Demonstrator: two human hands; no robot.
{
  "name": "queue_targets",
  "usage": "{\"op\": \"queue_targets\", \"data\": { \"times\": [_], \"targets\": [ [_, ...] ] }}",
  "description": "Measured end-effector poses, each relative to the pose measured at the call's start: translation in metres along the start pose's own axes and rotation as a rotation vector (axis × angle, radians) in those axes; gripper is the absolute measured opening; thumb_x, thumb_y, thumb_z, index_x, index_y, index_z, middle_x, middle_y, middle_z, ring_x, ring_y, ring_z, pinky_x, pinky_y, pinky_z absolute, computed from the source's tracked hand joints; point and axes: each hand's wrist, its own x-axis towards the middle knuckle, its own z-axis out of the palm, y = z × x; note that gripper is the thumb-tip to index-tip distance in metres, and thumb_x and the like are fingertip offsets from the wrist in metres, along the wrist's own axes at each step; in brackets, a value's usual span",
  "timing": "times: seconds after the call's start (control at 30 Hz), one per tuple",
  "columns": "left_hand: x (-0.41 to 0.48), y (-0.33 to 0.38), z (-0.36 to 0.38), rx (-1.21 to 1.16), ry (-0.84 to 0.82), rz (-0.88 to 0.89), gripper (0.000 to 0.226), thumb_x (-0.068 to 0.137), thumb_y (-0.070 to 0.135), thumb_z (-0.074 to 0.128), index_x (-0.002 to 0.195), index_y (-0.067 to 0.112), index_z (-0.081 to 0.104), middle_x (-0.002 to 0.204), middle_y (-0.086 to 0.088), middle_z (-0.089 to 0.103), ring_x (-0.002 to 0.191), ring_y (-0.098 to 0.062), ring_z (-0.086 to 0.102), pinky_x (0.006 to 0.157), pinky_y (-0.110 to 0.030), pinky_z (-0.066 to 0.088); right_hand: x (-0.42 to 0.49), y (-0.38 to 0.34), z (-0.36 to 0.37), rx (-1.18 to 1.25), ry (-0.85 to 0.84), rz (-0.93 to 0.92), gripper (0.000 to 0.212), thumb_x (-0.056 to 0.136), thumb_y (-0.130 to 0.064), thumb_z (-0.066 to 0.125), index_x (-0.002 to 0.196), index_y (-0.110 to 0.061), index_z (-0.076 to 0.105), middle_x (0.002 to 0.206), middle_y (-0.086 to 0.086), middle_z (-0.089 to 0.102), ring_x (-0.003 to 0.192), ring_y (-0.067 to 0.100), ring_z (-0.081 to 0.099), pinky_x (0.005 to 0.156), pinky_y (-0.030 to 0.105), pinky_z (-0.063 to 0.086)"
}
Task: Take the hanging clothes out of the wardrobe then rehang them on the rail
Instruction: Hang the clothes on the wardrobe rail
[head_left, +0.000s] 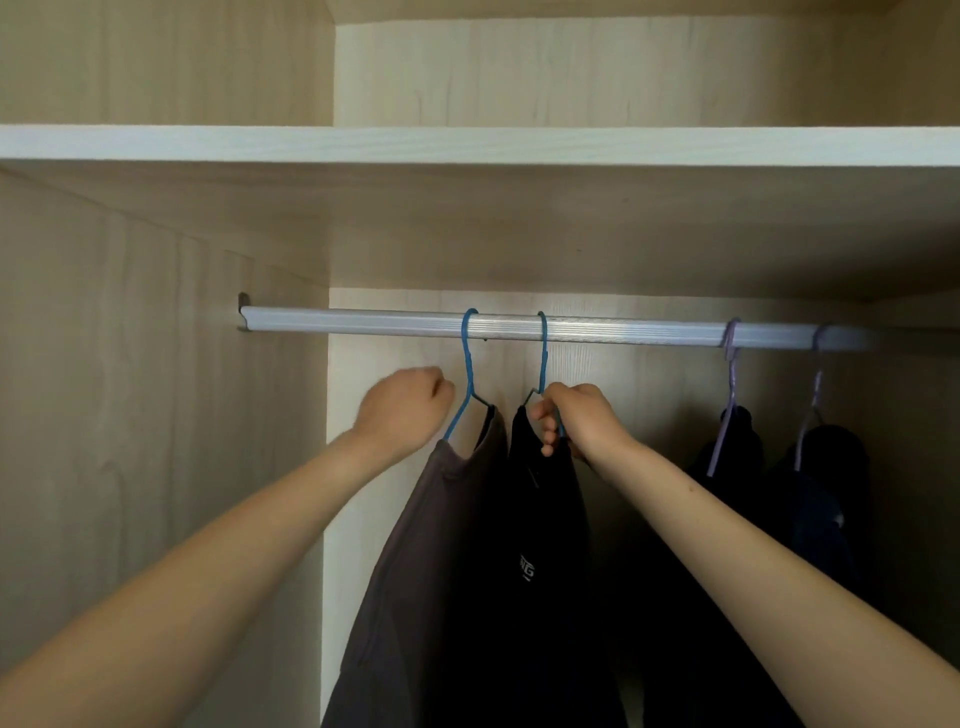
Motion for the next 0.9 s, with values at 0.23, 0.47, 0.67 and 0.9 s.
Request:
{"op": "queue_targets", "data": {
  "times": [0.23, 0.47, 0.67, 0.9],
  "targets": [
    [0.057, -0.054, -0.026, 0.25, 0.343, 0.361, 0.046, 0.087, 0.048, 0.051, 0.118, 0.015, 0.061, 0.11, -0.006, 0.054, 0.103, -0.026, 0.047, 0.086, -0.035, 0.036, 0.012, -0.01, -0.006, -0.372, 0.074, -0.081, 0.032, 0.09, -0.015, 0.05, 0.067, 0.002, 0.065, 0.038, -0.003, 0.052, 0.029, 0.009, 0.049, 0.032, 0.011, 0.033],
    [0.082, -0.071, -0.021, 0.224, 0.349, 0.323, 0.048, 0.087, 0.067, 0.029, 0.079, 0.024, 0.049, 0.075, 0.006, 0.05, 0.076, -0.019, 0.045, 0.073, -0.033, 0.026, 0.034, -0.018, -0.001, -0.68, 0.12, -0.078, 0.03, 0.089, -0.018, 0.053, 0.085, 0.003, 0.074, 0.056, 0.0, 0.059, 0.046, 0.012, 0.052, 0.044, 0.02, 0.04],
    [0.088, -0.078, -0.015, 0.207, 0.414, 0.385, 0.046, 0.09, 0.065, 0.033, 0.075, 0.024, 0.047, 0.068, 0.004, 0.048, 0.07, -0.021, 0.044, 0.071, -0.037, 0.031, 0.033, -0.016, -0.024, -0.843, 0.242, -0.078, 0.023, 0.086, -0.016, 0.05, 0.089, -0.001, 0.067, 0.094, 0.012, 0.07, 0.077, 0.024, 0.064, 0.056, 0.024, 0.044],
    [0.093, -0.08, -0.01, 0.191, 0.442, 0.39, 0.053, 0.088, 0.07, 0.03, 0.08, 0.022, 0.054, 0.073, 0.0, 0.054, 0.074, -0.025, 0.049, 0.075, -0.041, 0.034, 0.02, -0.016, -0.07, -0.904, 0.313, -0.026, 0.018, 0.087, -0.014, 0.048, 0.082, -0.002, 0.061, 0.092, 0.014, 0.069, 0.078, 0.029, 0.064, 0.063, 0.031, 0.05]
  ]
}}
